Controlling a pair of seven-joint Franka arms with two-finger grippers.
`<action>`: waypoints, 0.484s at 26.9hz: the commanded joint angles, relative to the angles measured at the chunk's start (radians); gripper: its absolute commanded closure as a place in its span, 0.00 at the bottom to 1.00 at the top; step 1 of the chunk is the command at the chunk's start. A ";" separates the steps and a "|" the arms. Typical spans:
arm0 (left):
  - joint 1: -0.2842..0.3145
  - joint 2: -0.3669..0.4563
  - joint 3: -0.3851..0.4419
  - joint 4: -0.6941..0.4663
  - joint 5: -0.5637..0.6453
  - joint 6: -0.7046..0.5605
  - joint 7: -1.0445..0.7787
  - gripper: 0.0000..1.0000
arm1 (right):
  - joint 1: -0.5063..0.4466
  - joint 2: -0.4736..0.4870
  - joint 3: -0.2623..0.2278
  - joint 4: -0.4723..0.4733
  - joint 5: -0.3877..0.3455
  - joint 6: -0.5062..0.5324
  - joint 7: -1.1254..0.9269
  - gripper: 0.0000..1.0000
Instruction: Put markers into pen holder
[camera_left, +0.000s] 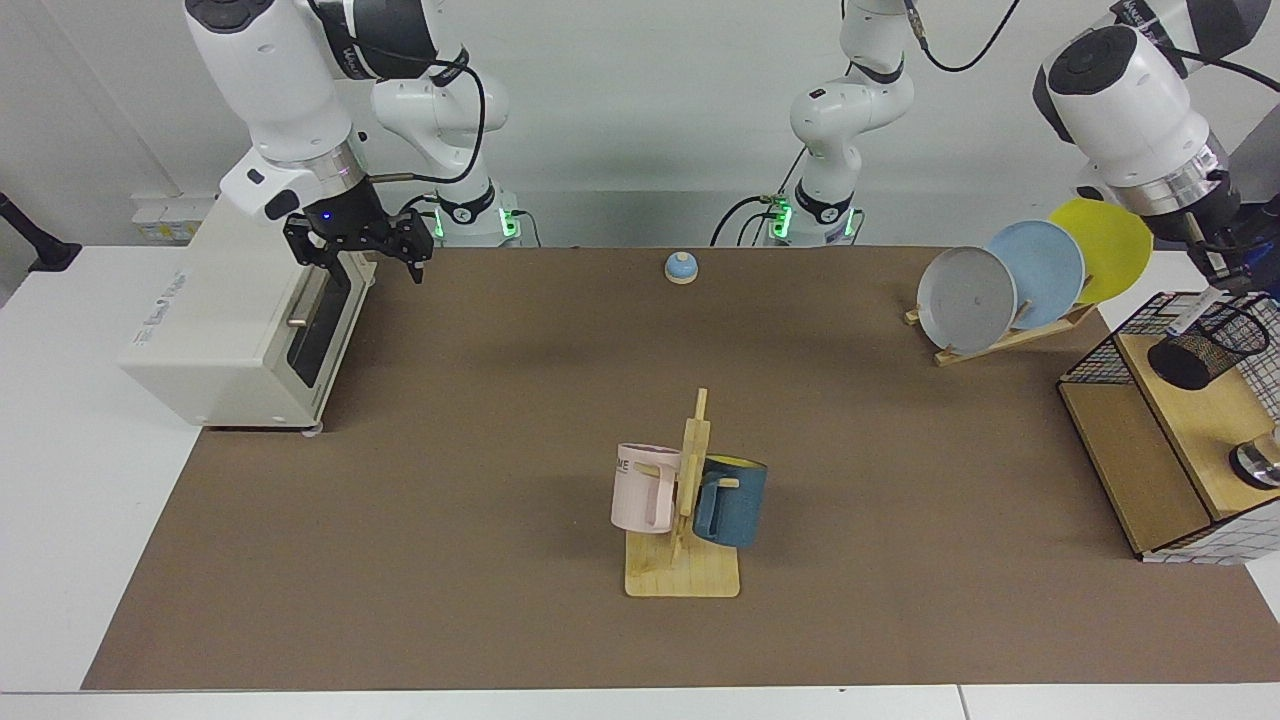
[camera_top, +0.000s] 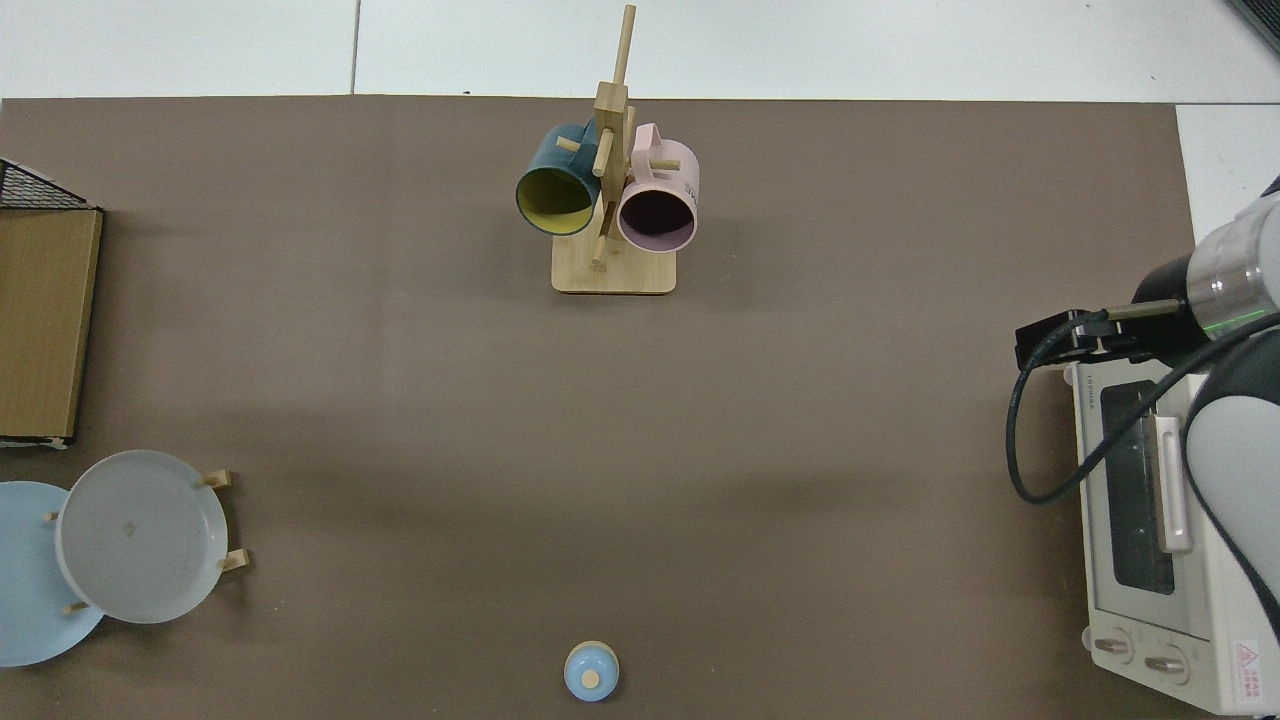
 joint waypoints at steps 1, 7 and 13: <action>0.073 0.044 -0.001 0.048 0.028 0.074 0.141 1.00 | -0.020 -0.024 0.012 -0.029 0.020 0.012 0.012 0.00; 0.142 0.059 0.004 0.048 -0.018 0.107 0.279 1.00 | -0.020 -0.024 0.012 -0.029 0.020 0.012 0.012 0.00; 0.188 0.061 0.004 0.039 -0.064 0.116 0.359 1.00 | -0.020 -0.024 0.012 -0.029 0.020 0.012 0.012 0.00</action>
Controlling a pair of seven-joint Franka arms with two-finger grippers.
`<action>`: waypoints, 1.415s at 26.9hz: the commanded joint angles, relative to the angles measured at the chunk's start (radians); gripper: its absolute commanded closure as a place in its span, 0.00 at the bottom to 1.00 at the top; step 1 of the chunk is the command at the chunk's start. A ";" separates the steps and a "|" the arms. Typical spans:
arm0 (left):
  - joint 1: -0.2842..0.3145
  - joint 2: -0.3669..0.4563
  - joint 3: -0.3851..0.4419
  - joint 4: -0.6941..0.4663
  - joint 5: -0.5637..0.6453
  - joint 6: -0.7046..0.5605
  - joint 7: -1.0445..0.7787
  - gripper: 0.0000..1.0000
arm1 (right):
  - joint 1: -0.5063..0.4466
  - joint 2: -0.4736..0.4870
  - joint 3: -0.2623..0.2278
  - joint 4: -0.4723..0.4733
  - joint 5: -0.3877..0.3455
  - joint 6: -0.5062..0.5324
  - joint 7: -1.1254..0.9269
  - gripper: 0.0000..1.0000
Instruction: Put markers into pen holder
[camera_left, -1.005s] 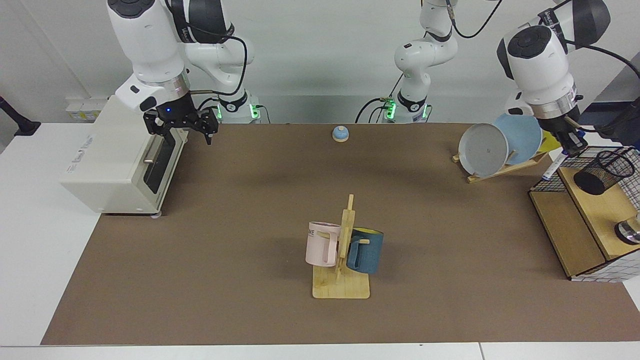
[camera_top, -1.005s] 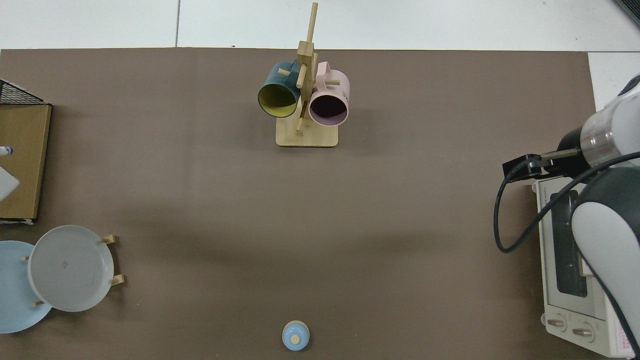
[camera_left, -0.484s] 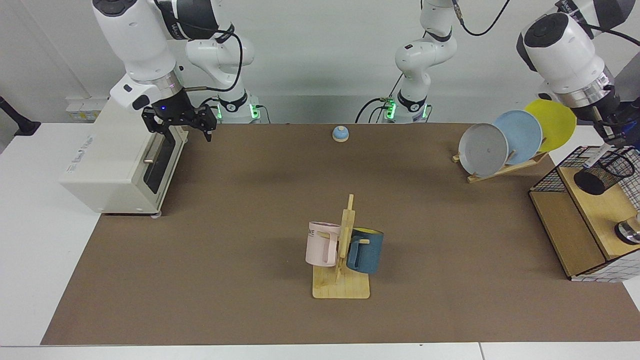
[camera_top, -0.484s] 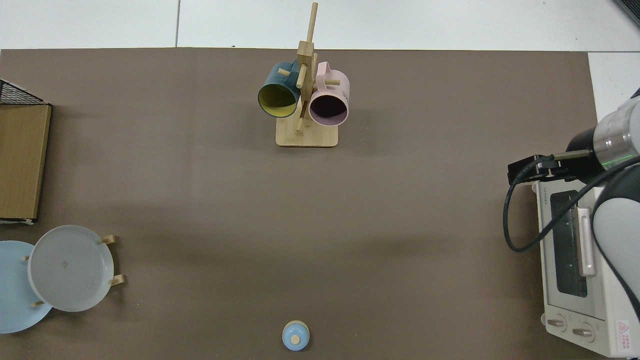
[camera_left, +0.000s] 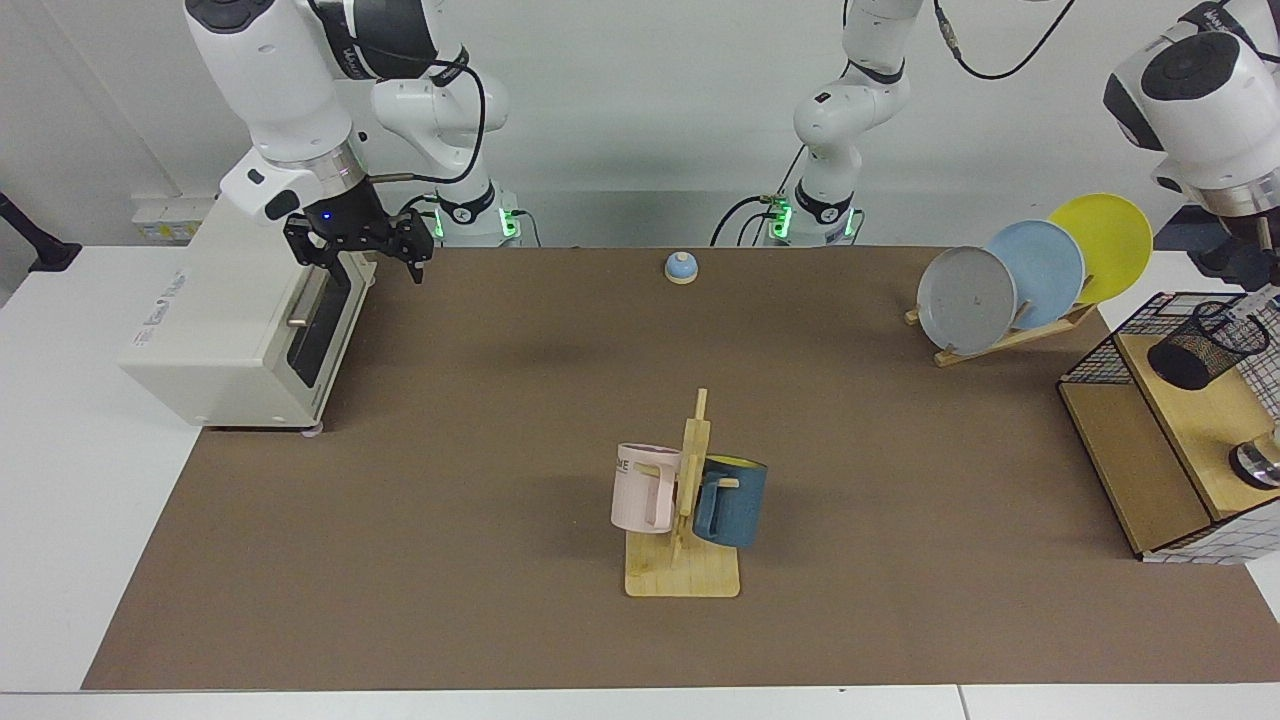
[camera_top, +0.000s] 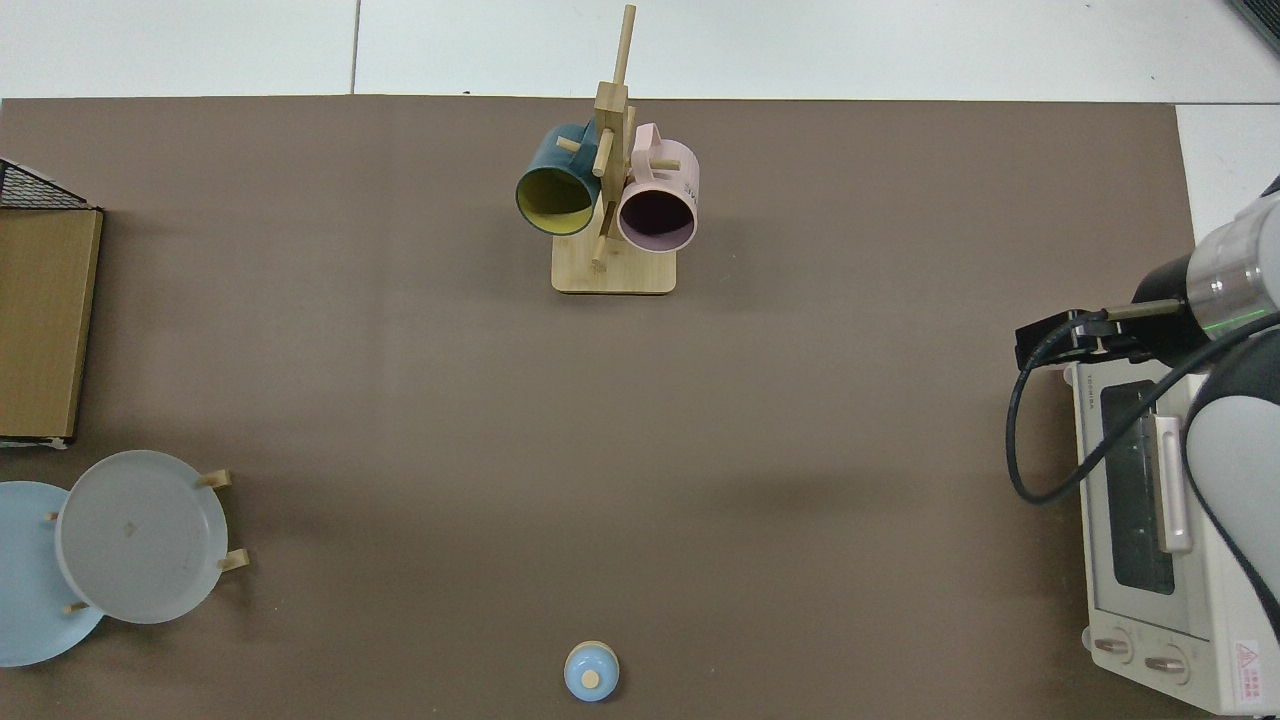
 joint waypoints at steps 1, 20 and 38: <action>0.033 0.013 -0.008 0.015 -0.034 0.020 0.077 1.00 | -0.020 -0.024 0.012 -0.029 0.020 0.012 0.012 0.00; 0.077 0.087 -0.008 0.012 -0.039 0.104 0.114 1.00 | -0.020 -0.024 0.012 -0.029 0.020 0.012 0.012 0.00; -0.019 0.076 -0.030 0.136 -0.220 -0.035 0.004 0.00 | -0.020 -0.024 0.012 -0.029 0.020 0.012 0.012 0.00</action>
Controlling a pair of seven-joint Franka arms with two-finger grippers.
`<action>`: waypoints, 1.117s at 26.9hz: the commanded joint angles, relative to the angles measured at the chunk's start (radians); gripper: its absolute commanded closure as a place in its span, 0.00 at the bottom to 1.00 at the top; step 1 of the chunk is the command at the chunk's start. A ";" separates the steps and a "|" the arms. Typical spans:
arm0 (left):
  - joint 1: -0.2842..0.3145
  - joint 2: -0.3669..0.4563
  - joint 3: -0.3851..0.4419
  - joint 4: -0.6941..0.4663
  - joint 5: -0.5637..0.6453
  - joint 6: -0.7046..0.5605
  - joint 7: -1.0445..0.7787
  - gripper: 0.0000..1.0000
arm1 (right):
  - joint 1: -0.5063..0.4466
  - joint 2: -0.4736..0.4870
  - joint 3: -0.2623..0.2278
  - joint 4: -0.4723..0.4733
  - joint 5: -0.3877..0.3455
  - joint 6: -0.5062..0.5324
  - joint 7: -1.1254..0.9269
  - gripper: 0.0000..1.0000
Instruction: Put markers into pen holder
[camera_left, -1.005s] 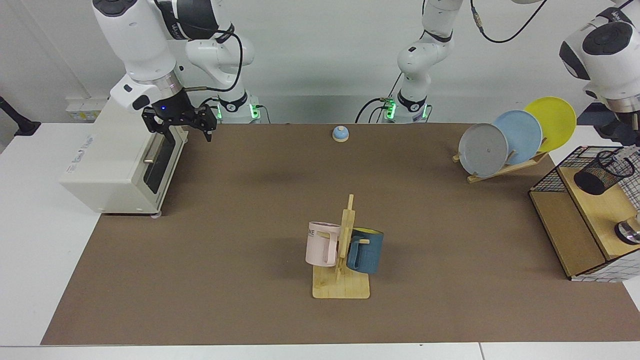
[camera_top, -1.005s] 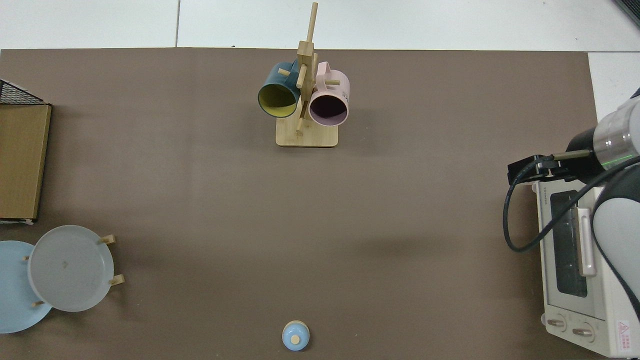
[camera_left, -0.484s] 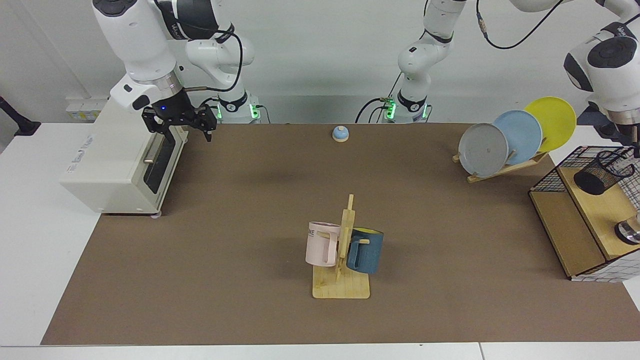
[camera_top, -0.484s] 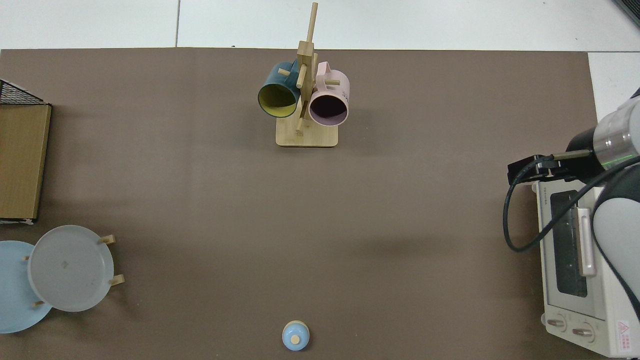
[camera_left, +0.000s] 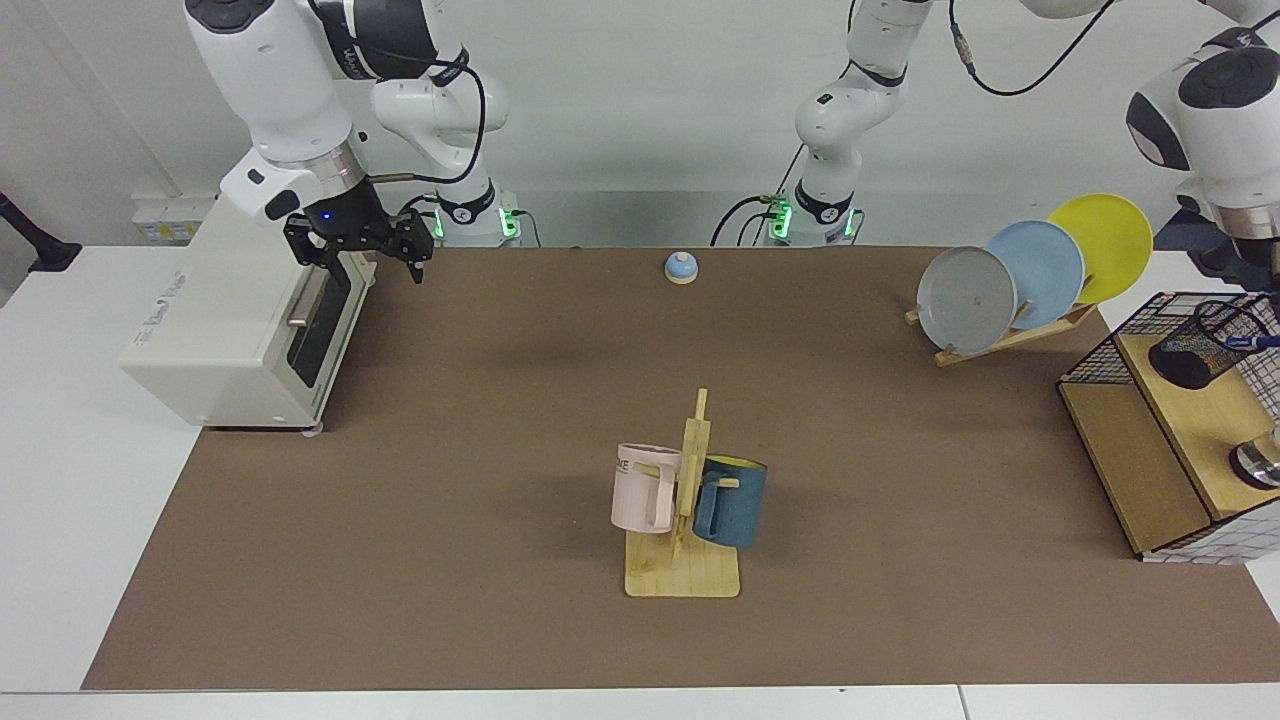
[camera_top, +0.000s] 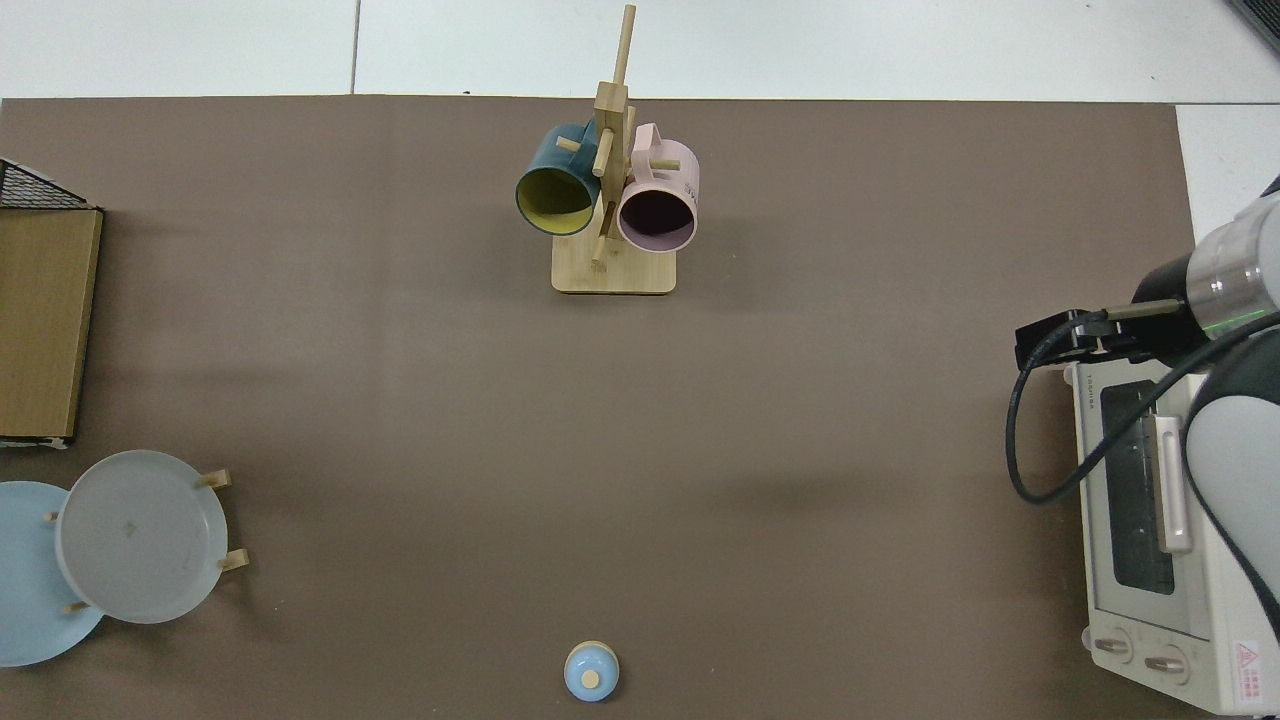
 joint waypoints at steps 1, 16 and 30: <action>-0.061 -0.004 0.002 0.074 -0.121 -0.121 -0.119 0.00 | -0.020 -0.024 0.012 -0.029 0.020 0.012 0.012 0.00; -0.081 -0.035 -0.149 0.056 -0.491 -0.354 -1.058 0.00 | -0.020 -0.024 0.012 -0.029 0.020 0.012 0.012 0.00; -0.081 -0.035 -0.274 0.056 -0.635 -0.443 -1.828 0.00 | -0.020 -0.024 0.012 -0.029 0.020 0.012 0.012 0.00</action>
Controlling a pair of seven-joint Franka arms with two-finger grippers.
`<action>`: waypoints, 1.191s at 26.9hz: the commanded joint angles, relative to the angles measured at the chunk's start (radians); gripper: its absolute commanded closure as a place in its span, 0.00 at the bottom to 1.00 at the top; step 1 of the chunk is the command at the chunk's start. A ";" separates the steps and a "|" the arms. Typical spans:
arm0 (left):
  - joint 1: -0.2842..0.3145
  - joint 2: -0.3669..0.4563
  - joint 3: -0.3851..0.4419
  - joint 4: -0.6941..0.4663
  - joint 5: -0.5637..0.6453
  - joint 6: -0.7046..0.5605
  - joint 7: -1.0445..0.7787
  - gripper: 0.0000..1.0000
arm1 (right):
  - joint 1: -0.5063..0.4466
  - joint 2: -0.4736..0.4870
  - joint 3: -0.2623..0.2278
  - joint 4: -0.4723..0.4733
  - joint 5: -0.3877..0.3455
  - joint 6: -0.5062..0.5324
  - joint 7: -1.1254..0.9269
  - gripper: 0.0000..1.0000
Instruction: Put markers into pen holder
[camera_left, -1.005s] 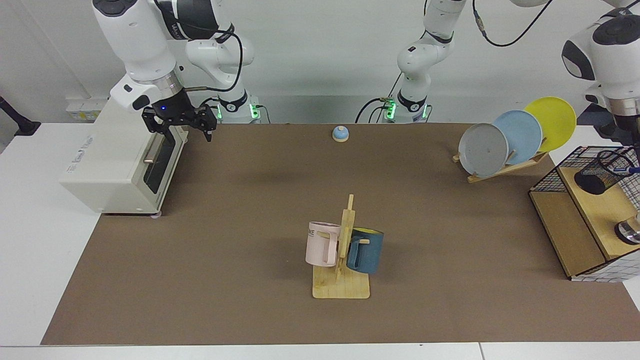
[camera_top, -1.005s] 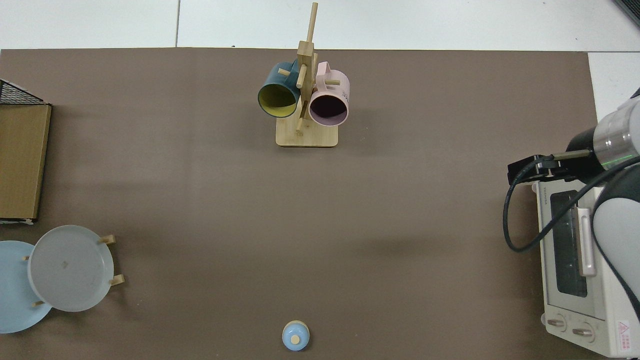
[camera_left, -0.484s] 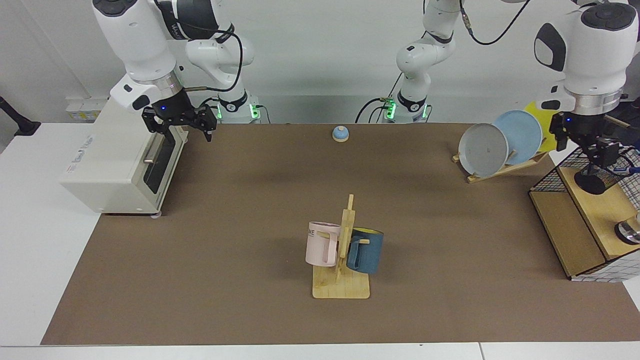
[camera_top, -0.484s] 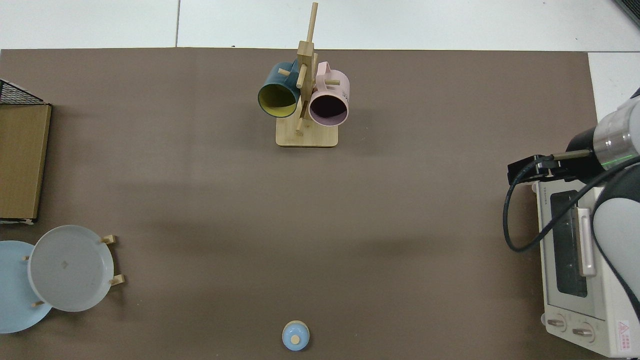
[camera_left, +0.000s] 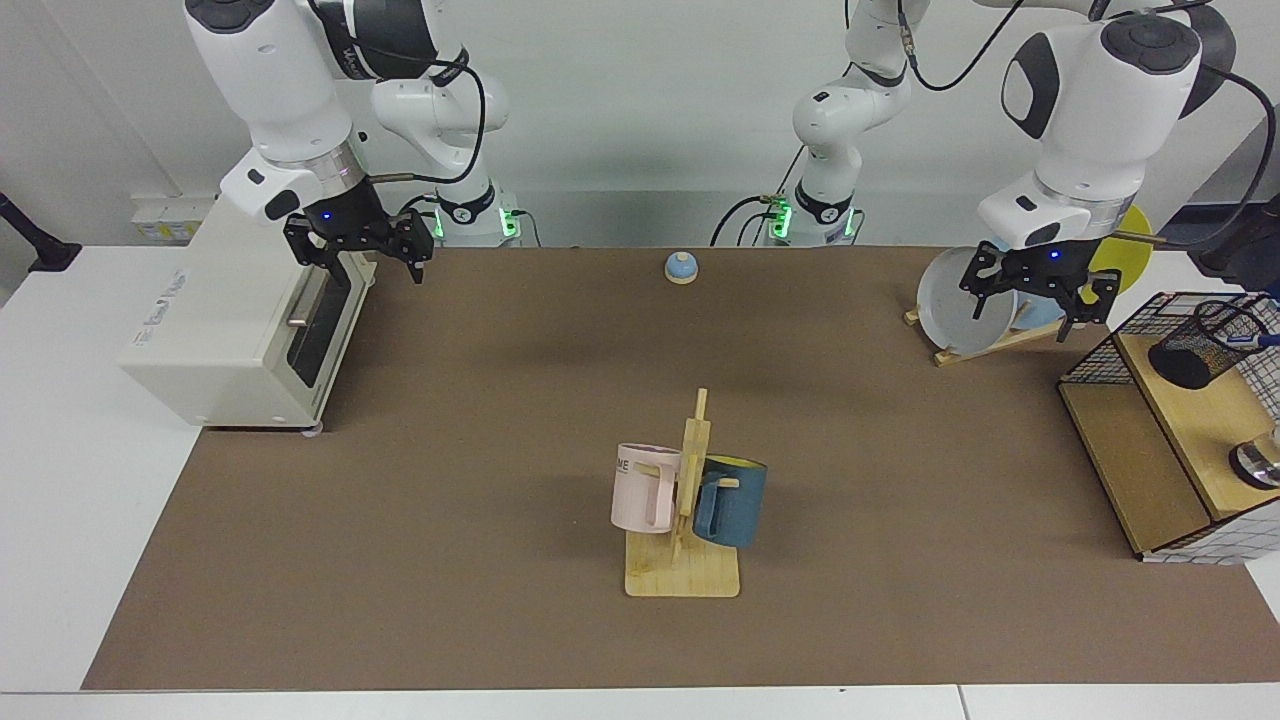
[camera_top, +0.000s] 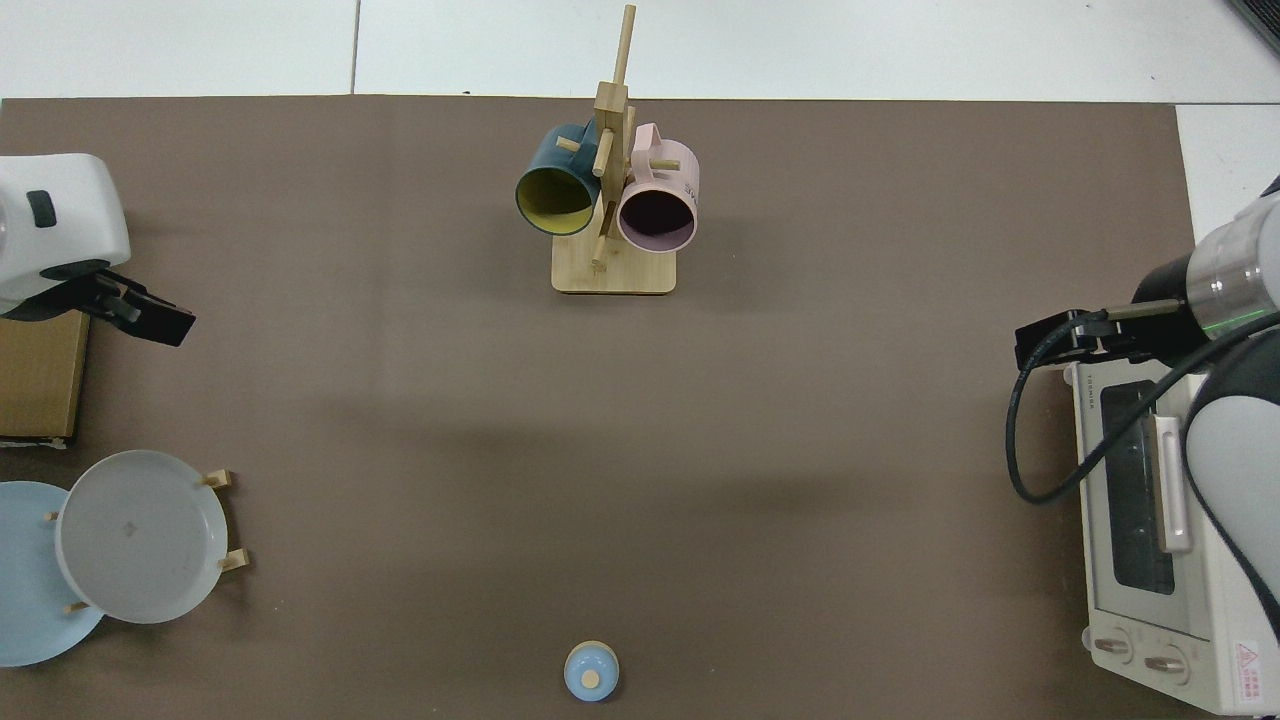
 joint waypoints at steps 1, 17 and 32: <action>0.000 -0.015 -0.003 -0.005 -0.066 -0.022 -0.214 0.00 | -0.020 -0.024 0.012 -0.029 0.019 0.012 0.012 0.00; -0.011 -0.028 -0.062 0.006 -0.101 -0.062 -0.505 0.00 | -0.020 -0.024 0.012 -0.029 0.019 0.012 0.012 0.00; -0.186 -0.051 0.110 0.003 -0.104 -0.088 -0.502 0.00 | -0.020 -0.024 0.012 -0.029 0.019 0.012 0.012 0.00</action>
